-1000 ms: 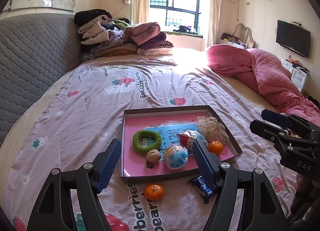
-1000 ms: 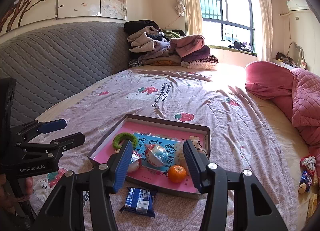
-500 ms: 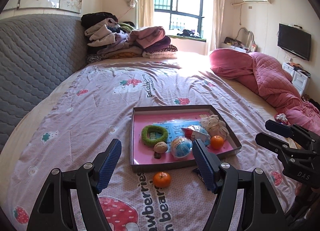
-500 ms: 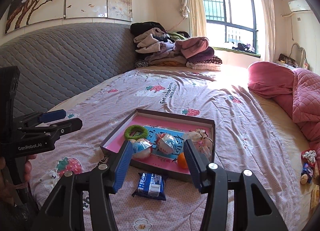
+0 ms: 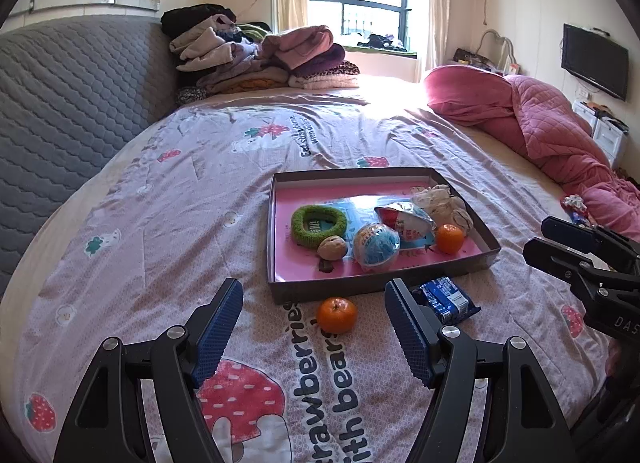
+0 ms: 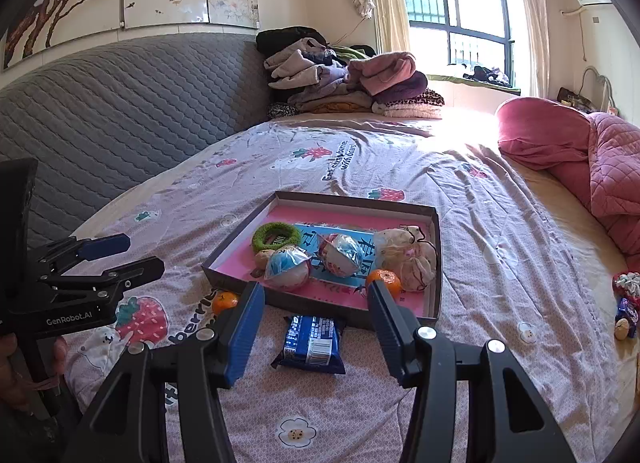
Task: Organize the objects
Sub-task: 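Withdraw both open tools from the tray back over the bed sheet, then move the left tool toward the loose orange while the right tool approaches the blue biscuit packet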
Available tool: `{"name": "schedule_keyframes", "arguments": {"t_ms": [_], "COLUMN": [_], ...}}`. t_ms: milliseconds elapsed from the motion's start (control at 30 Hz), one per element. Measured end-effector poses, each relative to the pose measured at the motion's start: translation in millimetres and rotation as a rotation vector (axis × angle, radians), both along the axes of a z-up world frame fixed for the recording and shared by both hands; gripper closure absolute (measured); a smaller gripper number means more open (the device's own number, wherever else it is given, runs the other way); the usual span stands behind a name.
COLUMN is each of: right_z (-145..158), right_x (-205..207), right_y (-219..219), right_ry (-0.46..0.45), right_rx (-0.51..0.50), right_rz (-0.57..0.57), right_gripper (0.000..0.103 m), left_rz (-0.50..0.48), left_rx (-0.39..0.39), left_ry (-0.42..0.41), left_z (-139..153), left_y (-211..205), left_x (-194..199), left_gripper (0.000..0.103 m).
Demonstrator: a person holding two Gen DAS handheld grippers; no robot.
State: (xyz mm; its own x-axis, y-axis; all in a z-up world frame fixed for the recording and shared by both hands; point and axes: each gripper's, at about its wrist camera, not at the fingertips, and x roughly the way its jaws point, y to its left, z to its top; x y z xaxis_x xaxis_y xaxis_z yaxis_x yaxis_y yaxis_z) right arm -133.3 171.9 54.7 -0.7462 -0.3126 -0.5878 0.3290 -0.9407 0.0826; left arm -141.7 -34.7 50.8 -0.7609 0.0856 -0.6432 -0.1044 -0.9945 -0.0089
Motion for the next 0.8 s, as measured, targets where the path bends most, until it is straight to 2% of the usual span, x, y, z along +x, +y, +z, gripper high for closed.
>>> {"name": "schedule_keyframes", "arguments": {"t_ms": [800], "right_z": [-48.5], "right_x": [7.3], "right_y": [-21.3], "right_ry": [-0.13], "right_rx": [0.043], "right_rz": [0.031], "right_gripper": [0.049], "left_rz": [-0.045], "left_rx": [-0.003], "left_ry": [-0.131], "left_z": [-38.6], "left_y": [8.4], "left_x": [4.5], "left_gripper": [0.028]}}
